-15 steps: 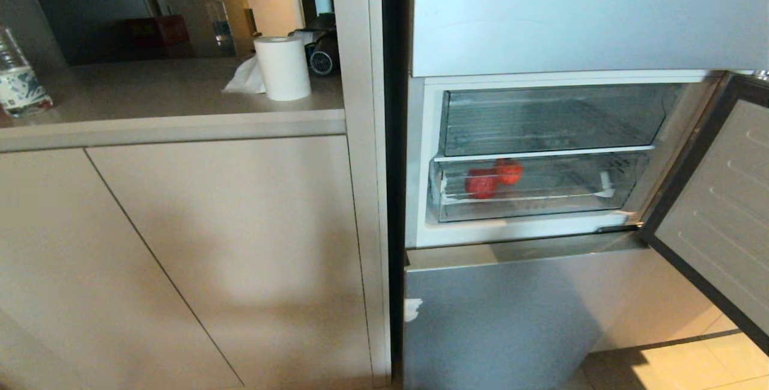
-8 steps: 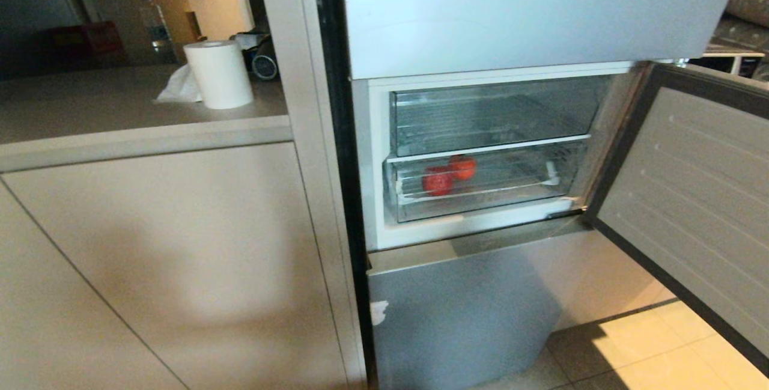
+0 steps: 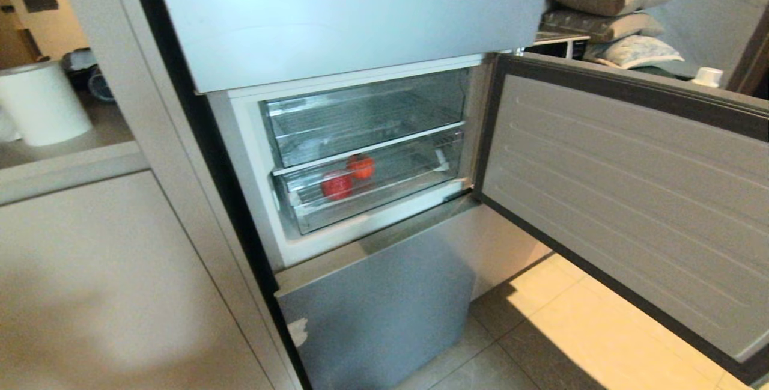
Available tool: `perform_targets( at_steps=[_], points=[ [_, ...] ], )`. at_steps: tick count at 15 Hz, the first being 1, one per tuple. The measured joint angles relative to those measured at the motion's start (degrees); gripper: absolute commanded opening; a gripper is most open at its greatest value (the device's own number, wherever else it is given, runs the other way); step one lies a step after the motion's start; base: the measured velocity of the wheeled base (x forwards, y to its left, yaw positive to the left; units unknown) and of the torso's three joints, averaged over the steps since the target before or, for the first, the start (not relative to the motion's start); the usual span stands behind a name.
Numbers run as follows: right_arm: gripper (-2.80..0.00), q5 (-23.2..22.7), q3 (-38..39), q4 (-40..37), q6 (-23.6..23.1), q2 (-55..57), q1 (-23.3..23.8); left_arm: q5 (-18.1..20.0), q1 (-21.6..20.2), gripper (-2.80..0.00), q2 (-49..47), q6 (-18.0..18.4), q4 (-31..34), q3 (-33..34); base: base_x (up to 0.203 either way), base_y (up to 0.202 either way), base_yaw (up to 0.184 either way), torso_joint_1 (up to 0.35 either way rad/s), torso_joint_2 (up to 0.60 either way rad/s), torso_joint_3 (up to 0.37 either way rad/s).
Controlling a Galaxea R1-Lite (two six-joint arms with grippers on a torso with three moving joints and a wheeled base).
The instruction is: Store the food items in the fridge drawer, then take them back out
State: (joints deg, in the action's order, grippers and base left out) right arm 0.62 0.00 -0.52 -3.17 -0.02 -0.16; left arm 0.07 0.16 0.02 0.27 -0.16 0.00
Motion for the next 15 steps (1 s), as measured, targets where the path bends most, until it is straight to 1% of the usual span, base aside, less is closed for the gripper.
perform_targets(
  at_steps=[3, 6, 7, 8, 9, 10, 11, 12, 13, 15],
  points=[
    [-2.80, -0.21, 0.00, 0.06, 0.36, 0.02, 0.00, 0.02, 0.04, -2.80, 0.00, -0.01, 0.00, 0.00, 0.000, 0.007, -0.129, 0.001, 0.00, 0.002],
    [-2.80, -0.69, -0.05, 0.77, 1.06, 0.80, 0.02, 0.00, 0.00, -2.80, 0.00, 0.00, 0.00, 0.00, 0.000, 0.000, 0.000, 0.000, 0.00, 0.000],
    [-2.80, -0.34, -0.38, 2.49, 2.32, 2.17, 0.13, 0.02, 0.02, -2.80, 0.00, 0.00, 0.00, 0.00, 0.000, 0.000, 0.000, 0.000, 0.00, 0.000],
    [-2.80, 0.75, -1.84, 5.89, 4.54, 3.97, 0.29, 0.02, -0.04, -2.80, 0.00, -0.02, 0.00, 0.00, 0.000, 0.000, 0.000, 0.000, 0.00, 0.000],
    [-2.80, 2.58, -3.60, 9.04, 7.90, 6.71, 1.16, 0.02, 0.02, -2.80, 0.00, 0.00, 0.00, 0.00, 0.000, 0.000, 0.000, 0.000, 0.00, 0.000],
    [-2.80, 4.65, -6.40, 12.72, 12.31, 10.20, 3.21, 0.00, 0.05, -2.80, 0.00, 0.00, 0.00, 0.00, 0.000, 0.000, 0.000, 0.000, 0.00, 0.000],
    [-2.80, 6.09, -8.97, 15.60, 16.66, 13.82, 6.58, 0.02, 0.05, -2.80, 0.00, 0.00, 0.00, 0.00, 0.000, 0.000, 0.000, 0.000, 0.00, 0.000],
    [-2.80, 6.64, -11.68, 18.83, 21.36, 17.69, 11.60, 0.01, -0.03, -2.80, 0.00, -0.01, 0.00, 0.00, 0.000, 0.000, 0.000, 0.000, 0.00, 0.000],
    [-2.80, 6.04, -13.75, 21.75, 25.52, 21.33, 17.41, 0.02, 0.00, -2.80, 0.00, 0.00, 0.00, 0.00, 0.000, 0.000, 0.000, 0.000, 0.00, 0.000],
    [-2.80, 2.62, -16.31, 27.11, 31.91, 27.50, 28.70, 0.00, 0.05, -2.80, 0.00, -0.01, 0.00, 0.00, 0.000, 0.000, 0.000, 0.000, 0.00, 0.000]
  ],
)
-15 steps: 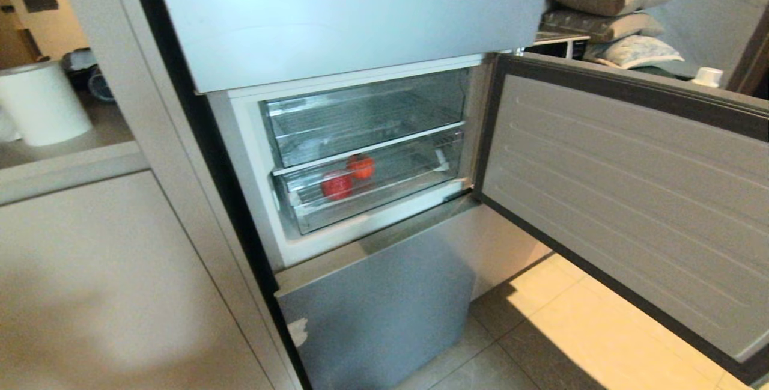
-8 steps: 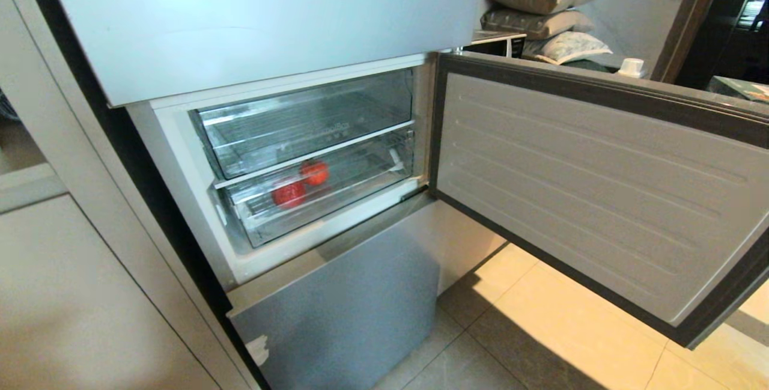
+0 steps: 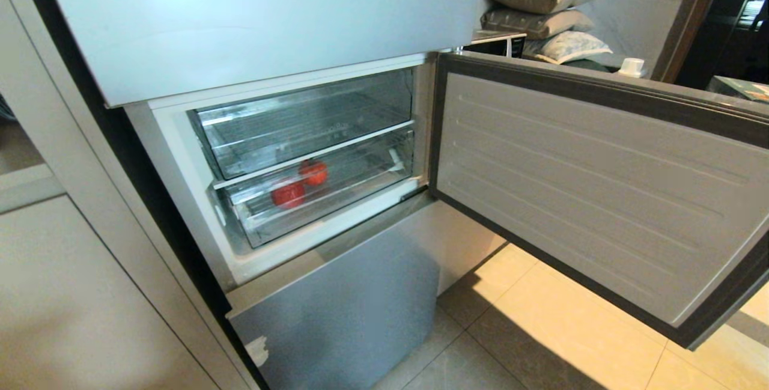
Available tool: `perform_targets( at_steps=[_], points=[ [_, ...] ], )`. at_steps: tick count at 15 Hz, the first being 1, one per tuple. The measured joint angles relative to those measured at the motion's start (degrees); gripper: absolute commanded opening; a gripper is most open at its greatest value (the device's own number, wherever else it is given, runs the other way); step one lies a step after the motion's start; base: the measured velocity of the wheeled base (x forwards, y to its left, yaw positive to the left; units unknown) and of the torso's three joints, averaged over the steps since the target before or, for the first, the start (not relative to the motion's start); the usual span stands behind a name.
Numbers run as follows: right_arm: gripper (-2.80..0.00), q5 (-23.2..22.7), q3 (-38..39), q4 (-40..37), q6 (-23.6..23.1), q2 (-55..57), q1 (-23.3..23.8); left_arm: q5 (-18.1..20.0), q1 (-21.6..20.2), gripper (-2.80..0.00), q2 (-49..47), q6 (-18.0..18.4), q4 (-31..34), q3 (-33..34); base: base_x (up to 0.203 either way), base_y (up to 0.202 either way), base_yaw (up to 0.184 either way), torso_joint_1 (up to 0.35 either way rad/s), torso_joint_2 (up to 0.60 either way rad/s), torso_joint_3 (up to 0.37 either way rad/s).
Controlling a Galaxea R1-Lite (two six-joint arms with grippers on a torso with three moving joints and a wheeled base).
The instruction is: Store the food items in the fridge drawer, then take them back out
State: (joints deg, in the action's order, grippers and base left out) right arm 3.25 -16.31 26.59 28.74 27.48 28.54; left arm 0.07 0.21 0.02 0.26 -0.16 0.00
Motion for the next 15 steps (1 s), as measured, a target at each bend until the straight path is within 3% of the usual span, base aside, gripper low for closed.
perform_targets(
  at_steps=[3, 5, 7, 9, 11, 15],
  points=[
    [-2.80, -10.56, -1.58, 7.33, 7.41, 8.64, 19.07, 0.02, -0.05, -2.80, 0.00, 0.01, 0.00, 0.00, 0.000, 0.000, 0.000, 0.000, 0.00, 0.000],
    [-2.80, -19.12, -2.32, 11.95, 11.37, 16.30, 27.63, 0.02, -0.03, -2.80, 0.00, 0.01, 0.00, 0.00, 0.000, 0.000, 0.000, 0.000, 0.00, 0.000],
    [-2.80, -24.47, -3.74, 16.57, 14.14, 24.95, 30.92, 0.00, -0.02, -2.80, 0.00, -0.02, 0.00, 0.00, 0.000, 0.000, 0.000, 0.000, 0.00, 0.000],
    [-2.80, -26.53, -6.41, 20.92, 16.74, 33.87, 32.23, 0.00, -0.02, -2.80, 0.00, -0.02, 0.00, 0.00, 0.000, 0.000, 0.000, 0.000, 0.00, 0.000],
    [-2.80, -28.83, -10.70, 23.78, 19.74, 41.98, 32.44, 0.02, -0.02, -2.80, 0.00, -0.02, 0.00, 0.00, 0.000, 0.000, 0.000, 0.000, 0.00, 0.000],
    [-2.80, -39.78, -18.08, 24.44, 25.61, 52.03, 30.46, 0.00, -0.02, -2.80, 0.00, -0.01, 0.00, 0.00, 0.000, 0.000, 0.000, 0.000, 0.00, 0.000]
  ],
)
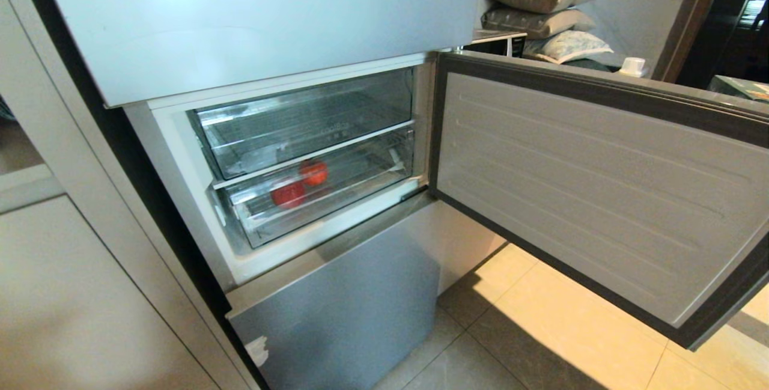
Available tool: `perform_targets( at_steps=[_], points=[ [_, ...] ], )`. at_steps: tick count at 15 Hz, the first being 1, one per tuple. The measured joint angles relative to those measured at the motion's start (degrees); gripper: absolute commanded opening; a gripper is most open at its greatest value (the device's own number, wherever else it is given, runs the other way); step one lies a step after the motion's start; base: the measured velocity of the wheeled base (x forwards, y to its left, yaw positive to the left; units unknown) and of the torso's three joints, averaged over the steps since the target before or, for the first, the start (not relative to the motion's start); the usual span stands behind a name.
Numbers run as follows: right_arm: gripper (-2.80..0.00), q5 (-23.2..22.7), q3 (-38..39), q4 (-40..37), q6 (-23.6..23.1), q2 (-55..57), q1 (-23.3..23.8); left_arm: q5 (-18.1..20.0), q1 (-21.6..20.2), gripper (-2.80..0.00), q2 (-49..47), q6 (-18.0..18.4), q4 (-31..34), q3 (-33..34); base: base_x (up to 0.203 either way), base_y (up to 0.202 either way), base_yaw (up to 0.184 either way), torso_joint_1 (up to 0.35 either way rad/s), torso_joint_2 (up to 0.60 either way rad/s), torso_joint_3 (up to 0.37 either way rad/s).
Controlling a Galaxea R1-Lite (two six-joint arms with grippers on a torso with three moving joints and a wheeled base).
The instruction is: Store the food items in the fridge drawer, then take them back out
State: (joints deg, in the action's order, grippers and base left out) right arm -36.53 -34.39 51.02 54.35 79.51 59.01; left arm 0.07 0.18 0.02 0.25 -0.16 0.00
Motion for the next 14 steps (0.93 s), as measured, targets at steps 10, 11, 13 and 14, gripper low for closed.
perform_targets(
  at_steps=[10, 11, 13, 14],
  points=[
    [-2.80, -18.75, -8.52, -17.43, 6.16, 5.04, -8.10, 0.00, 0.00, -2.80, 0.00, 0.01, 0.00, 0.00, 0.000, 0.000, 0.000, 0.000, 0.00, 0.000],
    [-2.80, -18.79, -8.45, -19.70, 6.17, 3.95, -8.74, 0.02, 0.00, -2.80, 0.00, -0.01, 0.00, 0.00, 0.000, 0.000, 0.000, 0.000, 0.00, 0.000],
    [-2.80, -19.44, -8.19, -23.23, 6.13, 1.31, -9.61, 0.02, 0.00, -2.80, 0.00, 0.01, -0.01, 0.00, 0.000, 0.000, 0.000, 0.000, 0.00, 0.000],
    [-2.80, -19.60, -8.13, -24.70, 6.15, -0.46, -9.72, 0.02, 0.00, -2.80, 0.00, -0.01, 0.00, 0.00, 0.000, 0.000, 0.000, 0.000, 0.00, 0.000]
  ],
)
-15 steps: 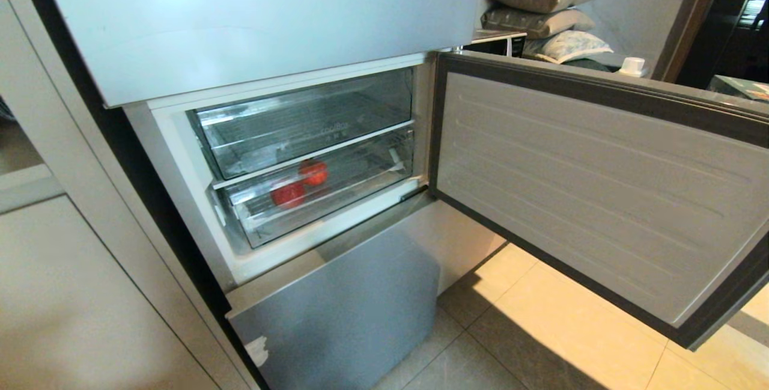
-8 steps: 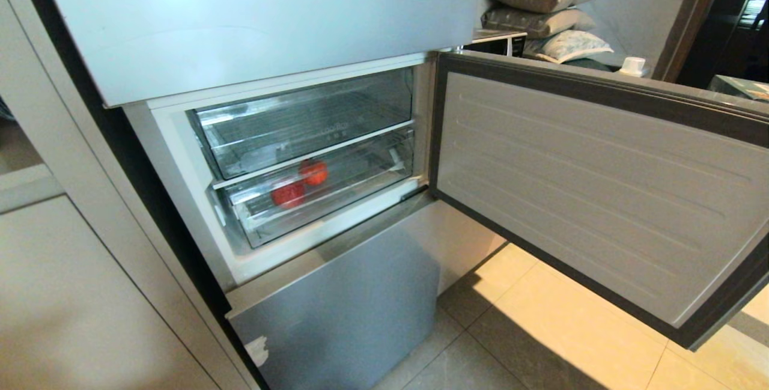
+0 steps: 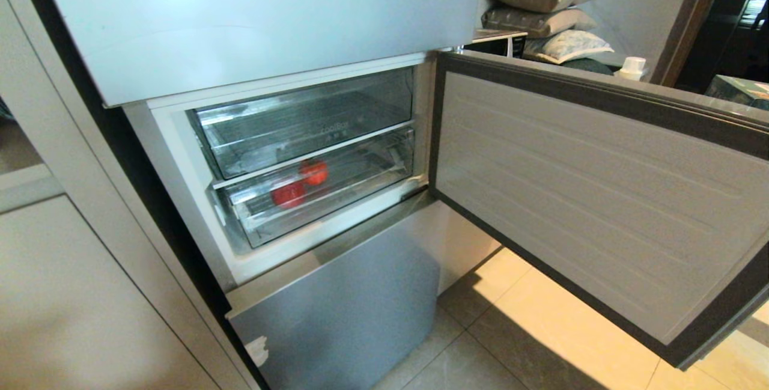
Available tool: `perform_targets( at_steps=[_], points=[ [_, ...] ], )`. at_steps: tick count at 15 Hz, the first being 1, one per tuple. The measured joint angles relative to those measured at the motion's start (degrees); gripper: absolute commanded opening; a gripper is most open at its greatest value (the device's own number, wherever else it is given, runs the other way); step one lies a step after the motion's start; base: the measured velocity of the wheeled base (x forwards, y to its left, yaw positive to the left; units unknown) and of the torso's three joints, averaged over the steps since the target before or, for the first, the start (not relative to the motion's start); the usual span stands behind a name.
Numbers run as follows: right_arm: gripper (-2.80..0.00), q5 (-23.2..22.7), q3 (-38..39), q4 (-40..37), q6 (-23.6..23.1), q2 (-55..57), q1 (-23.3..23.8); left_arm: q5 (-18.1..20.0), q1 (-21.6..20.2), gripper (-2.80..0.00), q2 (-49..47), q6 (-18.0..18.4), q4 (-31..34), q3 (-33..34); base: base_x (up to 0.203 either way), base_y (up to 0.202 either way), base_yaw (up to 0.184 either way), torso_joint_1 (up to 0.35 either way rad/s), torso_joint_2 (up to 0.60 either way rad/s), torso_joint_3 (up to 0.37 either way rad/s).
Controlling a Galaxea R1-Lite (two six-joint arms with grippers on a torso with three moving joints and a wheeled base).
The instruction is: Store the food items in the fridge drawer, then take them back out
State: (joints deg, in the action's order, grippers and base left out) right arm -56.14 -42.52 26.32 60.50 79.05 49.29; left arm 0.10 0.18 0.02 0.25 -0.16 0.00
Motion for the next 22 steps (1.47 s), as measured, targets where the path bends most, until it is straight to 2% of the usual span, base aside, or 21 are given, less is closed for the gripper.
perform_targets(
  at_steps=[3, 6, 7, 8, 9, 12, 13, 15, 17, 20, 22],
  points=[
    [-2.80, 0.00, -0.88, -3.66, 1.68, -6.88, -0.09, -0.01, 0.00, -2.80, 0.00, 0.02, -0.02, 0.00, 0.000, 0.000, 0.000, 0.000, 0.00, 0.000],
    [-2.80, 1.18, -8.39, -3.95, 10.50, -14.41, -0.15, -0.01, 0.00, -2.80, 0.00, 0.02, -0.01, 0.00, 0.000, 0.000, 0.000, 0.000, 0.00, 0.000],
    [-2.80, 2.77, -10.50, -3.61, 12.72, -16.33, -0.17, 0.00, 0.00, -2.80, 0.00, 0.01, -0.02, 0.00, 0.000, 0.000, 0.000, 0.000, 0.00, 0.000],
    [-2.80, 5.98, -11.80, -2.73, 12.50, -17.24, -0.20, 0.00, 0.00, -2.80, 0.00, 0.02, 0.00, 0.00, 0.000, 0.000, 0.000, 0.000, 0.00, 0.000],
    [-2.80, 10.61, -12.35, -1.46, 9.65, -17.25, -0.20, 0.00, 0.00, -2.80, 0.00, 0.02, 0.00, 0.00, 0.000, 0.000, 0.000, 0.000, 0.00, 0.000],
    [-2.80, 26.46, -10.20, 2.35, -5.74, -12.57, -0.15, -0.02, 0.00, -2.80, 0.00, 0.02, 0.00, 0.00, 0.000, 0.000, 0.000, 0.000, 0.00, 0.000],
    [-2.80, 30.42, -8.81, 4.74, -9.43, -10.03, -0.25, 0.00, 0.00, -2.80, 0.00, 0.00, 0.00, 0.00, 0.000, 0.000, 0.000, 0.000, 0.00, 0.000],
    [-2.80, 33.83, -6.14, 9.11, -12.55, -4.28, -2.17, 0.00, 0.00, -2.80, 0.00, 0.00, 0.00, 0.00, 0.000, 0.000, 0.000, 0.000, 0.00, 0.000],
    [-2.80, 34.53, -3.36, 10.88, -14.99, 0.49, -7.11, 0.00, -0.02, -2.80, 0.00, 0.02, 0.00, 0.00, 0.000, 0.000, 0.000, 0.000, 0.00, 0.000],
    [-2.80, 36.87, 0.79, 13.44, -20.14, 5.21, -16.11, 0.00, 0.00, -2.80, 0.00, 0.01, 0.00, 0.00, 0.000, 0.000, 0.000, 0.000, 0.00, 0.000],
    [-2.80, 42.47, 2.62, 15.46, -22.82, 7.30, -25.21, 0.00, 0.00, -2.80, 0.00, 0.02, -0.02, 0.00, 0.000, 0.000, 0.000, 0.000, 0.00, 0.000]
  ],
)
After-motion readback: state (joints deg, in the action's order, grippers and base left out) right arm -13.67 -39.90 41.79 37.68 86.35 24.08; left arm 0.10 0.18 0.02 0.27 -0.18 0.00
